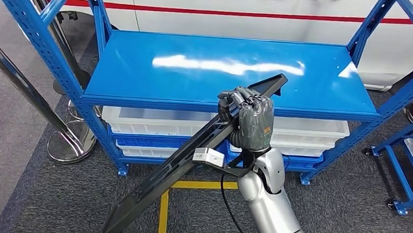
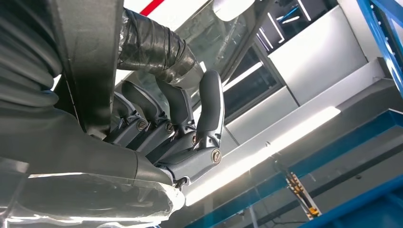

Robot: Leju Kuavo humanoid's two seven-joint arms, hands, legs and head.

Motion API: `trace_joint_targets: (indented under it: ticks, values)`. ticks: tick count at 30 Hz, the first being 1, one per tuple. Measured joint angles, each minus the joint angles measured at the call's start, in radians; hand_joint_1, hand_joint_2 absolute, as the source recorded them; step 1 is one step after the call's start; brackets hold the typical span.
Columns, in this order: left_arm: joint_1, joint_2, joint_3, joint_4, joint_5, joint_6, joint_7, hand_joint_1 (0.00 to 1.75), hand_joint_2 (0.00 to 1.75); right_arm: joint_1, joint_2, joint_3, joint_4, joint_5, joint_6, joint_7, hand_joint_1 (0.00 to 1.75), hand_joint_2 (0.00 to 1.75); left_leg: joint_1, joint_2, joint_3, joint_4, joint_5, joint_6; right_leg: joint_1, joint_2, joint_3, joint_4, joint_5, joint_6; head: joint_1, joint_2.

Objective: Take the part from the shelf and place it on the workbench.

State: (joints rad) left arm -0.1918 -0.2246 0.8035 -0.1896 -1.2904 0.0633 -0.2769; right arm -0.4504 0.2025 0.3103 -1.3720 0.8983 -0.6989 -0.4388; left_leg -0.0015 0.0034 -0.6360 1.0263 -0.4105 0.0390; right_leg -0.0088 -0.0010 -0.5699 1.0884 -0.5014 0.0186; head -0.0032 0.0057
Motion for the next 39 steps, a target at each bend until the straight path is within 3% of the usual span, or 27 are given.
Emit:
trace_joint_targets:
  ticks: [1, 4, 6, 8, 9, 10, 11, 13, 15, 16, 19, 21, 23, 24, 25, 26, 27, 29, 30, 33, 35, 38, 39]
  values:
    - [-0.001, -0.001, -0.002, 0.0, -0.002, -0.001, 0.0, 0.0, 1.75, 0.0, 0.0, -0.002, -0.001, 0.001, 0.0, -0.001, 1.75, 1.75, -0.001, 0.0, -0.005, 0.003, 0.005, -0.006, 0.003, 0.0, 0.021, -0.036, -0.003, -0.005, 0.0, 0.0]
    - [-0.002, -0.005, -0.005, 0.0, -0.004, -0.005, -0.002, 0.0, 1.75, 0.001, 0.001, -0.006, -0.002, 0.002, 0.0, -0.002, 1.75, 1.75, 0.001, -0.001, -0.014, 0.008, 0.012, -0.026, 0.003, 0.0, 0.021, -0.059, 0.006, -0.025, 0.0, 0.0]
    - [-0.002, -0.005, -0.005, 0.0, -0.004, -0.006, -0.002, 0.0, 1.75, 0.001, 0.002, -0.006, -0.002, 0.002, 0.0, -0.002, 1.75, 1.75, 0.003, -0.002, -0.036, 0.059, -0.037, -0.035, -0.001, -0.003, 0.012, -0.066, 0.023, -0.041, -0.001, 0.0]
    - [-0.002, -0.006, -0.005, 0.0, -0.004, -0.007, -0.002, 0.0, 1.75, 0.001, 0.002, -0.006, -0.002, 0.002, 0.0, -0.002, 1.75, 1.75, 0.009, -0.002, -0.075, 0.177, -0.119, -0.044, 0.001, -0.005, -0.004, -0.066, 0.036, -0.049, -0.002, 0.0]
    - [-0.002, -0.006, -0.005, 0.0, -0.004, -0.007, -0.002, 0.0, 1.75, 0.002, 0.003, -0.006, -0.002, 0.002, 0.0, -0.002, 1.75, 1.75, 0.012, -0.002, -0.09, 0.232, -0.145, -0.047, 0.001, -0.006, -0.014, -0.064, 0.043, -0.05, -0.002, 0.0]
    - [-0.002, -0.006, -0.005, 0.0, -0.004, -0.008, -0.002, 0.0, 1.75, 0.003, 0.003, -0.006, -0.002, 0.002, 0.0, -0.002, 1.75, 1.75, 0.014, -0.002, -0.09, 0.26, -0.15, -0.051, 0.002, -0.006, -0.025, -0.063, 0.049, -0.05, -0.002, 0.0]
    - [-0.002, -0.006, -0.005, 0.0, -0.004, -0.008, -0.002, 0.0, 1.75, 0.003, 0.003, -0.006, -0.002, 0.002, 0.0, -0.002, 1.75, 1.75, 0.016, -0.002, -0.073, 0.254, -0.138, -0.053, 0.002, -0.006, -0.035, -0.061, 0.056, -0.048, -0.002, 0.0]
    - [-0.003, -0.006, -0.005, 0.0, -0.004, -0.008, -0.002, 0.0, 1.75, 0.004, 0.003, -0.006, -0.002, 0.003, 0.0, -0.002, 1.75, 1.75, 0.019, -0.002, 0.01, 0.142, -0.096, -0.054, 0.001, -0.006, -0.052, -0.055, 0.067, -0.043, -0.002, 0.0]
    - [-0.006, -0.006, -0.005, 0.0, -0.005, -0.008, -0.002, 0.0, 1.75, 0.003, 0.003, -0.007, -0.003, 0.004, 0.0, -0.002, 1.75, 1.75, 0.016, -0.004, 0.084, 0.028, -0.083, -0.048, 0.002, -0.005, -0.064, -0.049, 0.076, -0.033, -0.002, 0.0]
    - [-0.007, -0.007, -0.006, 0.0, -0.005, -0.008, -0.002, 0.0, 1.75, 0.003, 0.003, -0.007, -0.003, 0.005, 0.0, -0.002, 1.75, 1.75, 0.013, -0.005, 0.098, 0.003, -0.086, -0.044, 0.002, -0.006, -0.067, -0.047, 0.081, -0.026, -0.002, 0.0]
    - [-0.007, -0.008, -0.006, 0.0, -0.007, -0.009, -0.002, 0.0, 1.75, 0.002, 0.003, -0.007, -0.005, 0.007, 0.0, -0.001, 1.75, 1.75, 0.012, -0.004, 0.093, -0.011, -0.069, -0.023, 0.001, -0.004, -0.074, -0.043, 0.085, -0.008, -0.001, 0.0]
    - [-0.01, -0.011, -0.006, 0.0, -0.007, -0.009, -0.002, 0.0, 1.75, 0.002, 0.003, -0.007, -0.005, 0.012, 0.0, 0.002, 1.75, 1.75, 0.014, -0.001, 0.082, -0.019, -0.051, -0.005, -0.001, -0.001, -0.098, 0.013, 0.032, -0.002, -0.001, 0.0]
    - [-0.013, -0.014, -0.007, 0.0, -0.007, -0.009, -0.002, 0.0, 1.75, 0.003, 0.002, -0.008, -0.005, 0.017, 0.0, 0.004, 1.75, 1.75, 0.011, 0.001, 0.064, -0.019, -0.037, 0.003, -0.003, 0.0, -0.139, 0.13, -0.05, 0.002, -0.001, 0.0]
    - [-0.014, -0.015, -0.007, 0.0, -0.007, -0.009, -0.003, 0.0, 1.75, 0.005, 0.001, -0.008, -0.005, 0.019, 0.0, 0.005, 1.75, 1.75, 0.01, 0.002, 0.053, -0.018, -0.03, 0.004, -0.004, 0.0, -0.154, 0.182, -0.074, 0.004, -0.001, 0.0]
    - [-0.014, -0.015, -0.007, 0.0, -0.007, -0.01, -0.003, 0.0, 1.75, 0.007, 0.001, -0.008, -0.005, 0.02, 0.0, 0.006, 1.75, 1.75, 0.01, 0.002, 0.042, -0.016, -0.024, 0.003, -0.005, 0.0, -0.155, 0.207, -0.079, 0.005, -0.001, 0.0]
    - [-0.014, -0.016, -0.007, 0.0, -0.007, -0.01, -0.003, 0.0, 1.75, 0.008, 0.0, -0.008, -0.005, 0.021, 0.0, 0.007, 1.75, 1.75, 0.009, 0.002, 0.032, -0.013, -0.018, 0.002, -0.005, 0.0, -0.138, 0.197, -0.066, 0.005, -0.001, 0.0]
    - [-0.014, -0.016, -0.007, 0.0, -0.007, -0.011, -0.004, 0.0, 1.75, 0.009, 0.0, -0.008, -0.005, 0.021, 0.0, 0.008, 1.75, 1.75, 0.009, 0.002, 0.022, -0.01, -0.013, -0.001, -0.006, 0.0, -0.103, 0.153, -0.042, 0.005, -0.001, 0.0]
    - [-0.014, -0.017, -0.008, 0.0, -0.007, -0.011, -0.004, 0.0, 1.75, 0.009, 0.0, -0.008, -0.006, 0.023, 0.0, 0.01, 1.75, 1.75, 0.008, 0.002, 0.007, -0.001, -0.005, -0.008, -0.006, 0.0, -0.017, 0.027, -0.011, 0.001, -0.002, 0.0]
    - [-0.015, -0.018, -0.008, 0.0, -0.007, -0.011, -0.005, 0.0, 1.75, 0.009, 0.0, -0.008, -0.007, 0.023, 0.0, 0.011, 1.75, 1.75, 0.007, 0.001, 0.002, 0.002, -0.001, -0.014, -0.004, 0.001, 0.008, -0.016, -0.006, -0.002, -0.001, 0.0]
    - [-0.014, -0.019, -0.008, 0.0, -0.006, -0.011, -0.005, 0.0, 1.75, 0.012, 0.0, -0.008, -0.008, 0.023, 0.0, 0.014, 1.75, 1.75, 0.006, 0.001, -0.006, 0.005, 0.012, -0.034, 0.001, 0.002, 0.012, -0.044, 0.004, -0.021, -0.001, 0.0]
    - [-0.011, -0.019, -0.009, 0.0, -0.005, -0.011, -0.005, 0.0, 1.75, 0.013, 0.0, -0.008, -0.008, 0.023, 0.0, 0.015, 1.75, 1.75, 0.009, 0.0, -0.022, 0.032, -0.017, -0.044, -0.001, 0.0, 0.002, -0.05, 0.019, -0.039, -0.002, 0.0]
    - [-0.009, -0.019, -0.009, 0.0, -0.004, -0.011, -0.005, 0.0, 1.75, 0.015, 0.0, -0.008, -0.007, 0.023, 0.0, 0.015, 1.75, 1.75, 0.012, -0.001, -0.077, 0.191, -0.134, -0.054, 0.001, -0.003, -0.024, -0.052, 0.042, -0.056, -0.003, 0.0]
    - [-0.008, -0.019, -0.009, 0.0, -0.004, -0.011, -0.005, 0.0, 1.75, 0.016, 0.0, -0.008, -0.006, 0.023, 0.0, 0.015, 1.75, 1.75, 0.013, -0.001, -0.089, 0.241, -0.157, -0.056, 0.003, -0.003, -0.034, -0.051, 0.049, -0.057, -0.003, 0.0]
